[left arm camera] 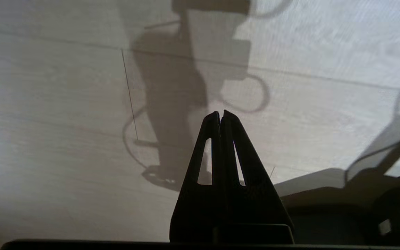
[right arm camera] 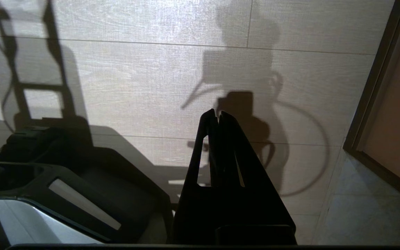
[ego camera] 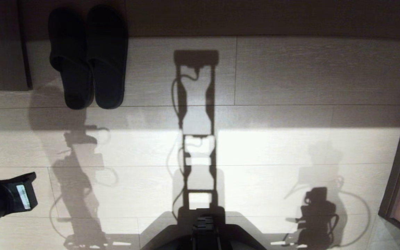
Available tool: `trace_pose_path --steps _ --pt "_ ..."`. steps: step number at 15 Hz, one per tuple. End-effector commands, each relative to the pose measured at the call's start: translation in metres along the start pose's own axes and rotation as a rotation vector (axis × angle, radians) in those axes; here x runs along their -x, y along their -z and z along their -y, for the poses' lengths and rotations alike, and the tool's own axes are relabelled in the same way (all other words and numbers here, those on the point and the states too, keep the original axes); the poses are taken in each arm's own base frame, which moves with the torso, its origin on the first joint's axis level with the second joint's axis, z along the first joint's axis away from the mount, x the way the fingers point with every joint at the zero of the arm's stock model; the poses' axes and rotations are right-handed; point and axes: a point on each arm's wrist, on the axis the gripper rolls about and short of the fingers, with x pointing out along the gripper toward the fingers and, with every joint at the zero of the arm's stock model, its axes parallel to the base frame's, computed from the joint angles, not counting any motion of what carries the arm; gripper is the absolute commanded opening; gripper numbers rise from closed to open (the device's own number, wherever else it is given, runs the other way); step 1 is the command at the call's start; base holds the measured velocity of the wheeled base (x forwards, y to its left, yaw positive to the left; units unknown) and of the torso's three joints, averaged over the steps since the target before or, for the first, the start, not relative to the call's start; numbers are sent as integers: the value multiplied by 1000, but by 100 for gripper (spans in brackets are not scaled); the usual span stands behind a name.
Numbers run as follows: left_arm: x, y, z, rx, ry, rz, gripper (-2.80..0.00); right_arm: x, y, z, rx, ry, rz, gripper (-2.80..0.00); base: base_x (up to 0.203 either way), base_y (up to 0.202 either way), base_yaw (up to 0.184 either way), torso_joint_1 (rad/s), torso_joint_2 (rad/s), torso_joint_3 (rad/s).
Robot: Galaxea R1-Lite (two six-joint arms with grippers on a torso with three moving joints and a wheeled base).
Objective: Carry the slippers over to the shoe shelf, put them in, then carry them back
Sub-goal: Pick up the slippers on the floor
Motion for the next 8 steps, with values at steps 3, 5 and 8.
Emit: trace_pose_path --steps 3,5,8 --pt "-40 30 5 -9 -5 -52 -280 0 0 0 0 -1 2 -280 0 0 0 0 0 0" --pt "-65 35 10 -7 -1 -35 -280 0 0 0 0 -2 2 -280 0 0 0 0 0 0" --pt "-93 45 23 -26 23 -18 -280 0 0 0 0 -1 2 -280 0 0 0 0 0 0"
